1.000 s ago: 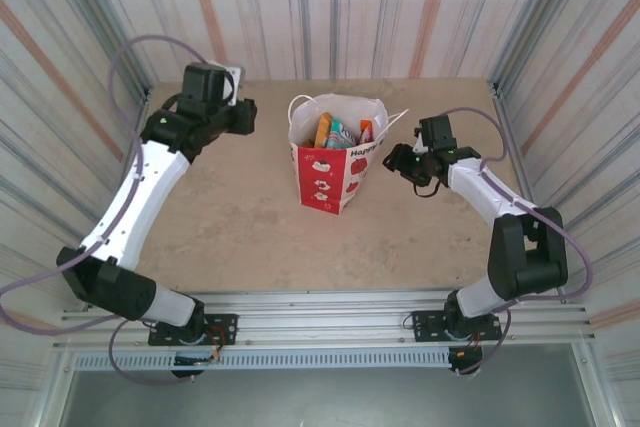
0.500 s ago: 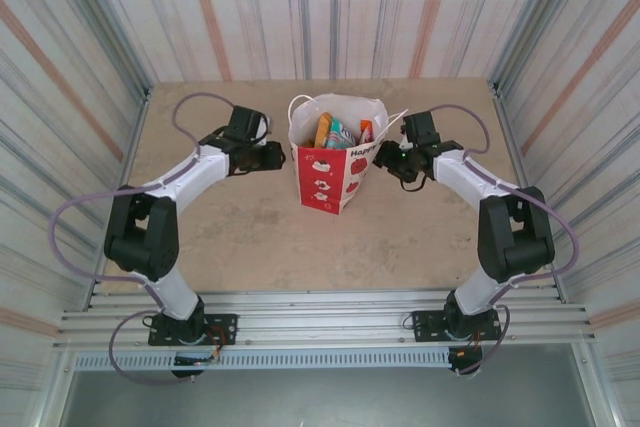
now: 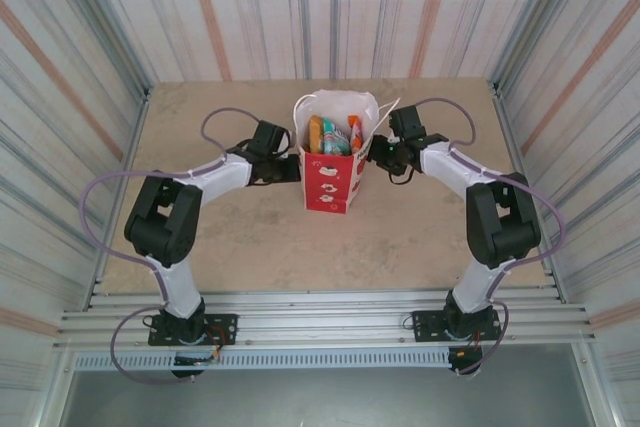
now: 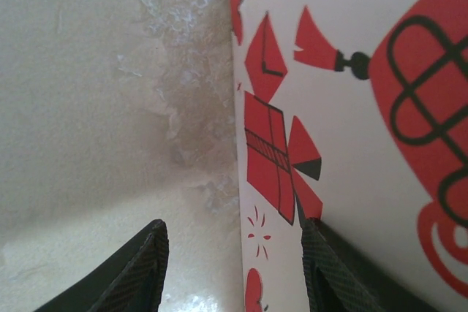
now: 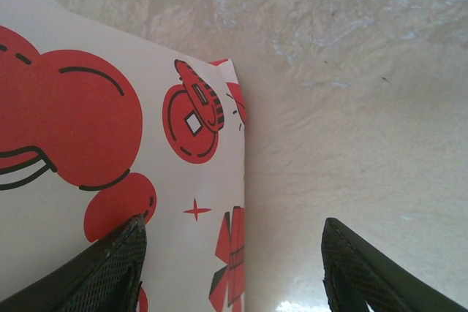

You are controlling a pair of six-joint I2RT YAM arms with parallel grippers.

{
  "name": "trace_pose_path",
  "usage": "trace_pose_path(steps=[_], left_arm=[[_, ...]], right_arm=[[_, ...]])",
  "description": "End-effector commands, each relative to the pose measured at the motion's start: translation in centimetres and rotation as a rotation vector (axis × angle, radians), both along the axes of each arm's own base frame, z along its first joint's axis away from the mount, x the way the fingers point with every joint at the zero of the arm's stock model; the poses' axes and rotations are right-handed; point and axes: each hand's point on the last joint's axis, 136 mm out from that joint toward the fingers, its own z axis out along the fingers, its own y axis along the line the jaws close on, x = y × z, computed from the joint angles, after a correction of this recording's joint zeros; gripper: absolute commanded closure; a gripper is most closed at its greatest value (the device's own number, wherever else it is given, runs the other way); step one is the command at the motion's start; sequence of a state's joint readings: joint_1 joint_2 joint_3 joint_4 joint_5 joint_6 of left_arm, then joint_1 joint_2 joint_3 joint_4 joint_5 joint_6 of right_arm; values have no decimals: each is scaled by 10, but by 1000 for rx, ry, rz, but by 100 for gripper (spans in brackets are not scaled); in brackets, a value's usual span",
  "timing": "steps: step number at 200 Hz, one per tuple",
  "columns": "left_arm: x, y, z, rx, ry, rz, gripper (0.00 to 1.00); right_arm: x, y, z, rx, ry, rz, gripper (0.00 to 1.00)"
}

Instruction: Place the snacks into the paper bag

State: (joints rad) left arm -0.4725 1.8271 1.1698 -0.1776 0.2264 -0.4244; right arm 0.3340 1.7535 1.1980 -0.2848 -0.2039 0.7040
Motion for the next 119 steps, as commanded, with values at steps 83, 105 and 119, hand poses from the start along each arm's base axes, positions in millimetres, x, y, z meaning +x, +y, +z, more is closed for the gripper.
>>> trace_pose_path(steps=[83, 105, 119], left_arm=[[-25, 4, 18, 13, -21, 25, 44], [-21, 26, 34, 49, -64, 60, 40], [-19, 42, 48, 87, -109, 88, 37]], right_arm=[[-13, 7, 2, -16, 14, -8, 32], [-15, -8, 11, -30, -4, -25, 31], [-17, -18, 16, -45, -12, -37, 30]])
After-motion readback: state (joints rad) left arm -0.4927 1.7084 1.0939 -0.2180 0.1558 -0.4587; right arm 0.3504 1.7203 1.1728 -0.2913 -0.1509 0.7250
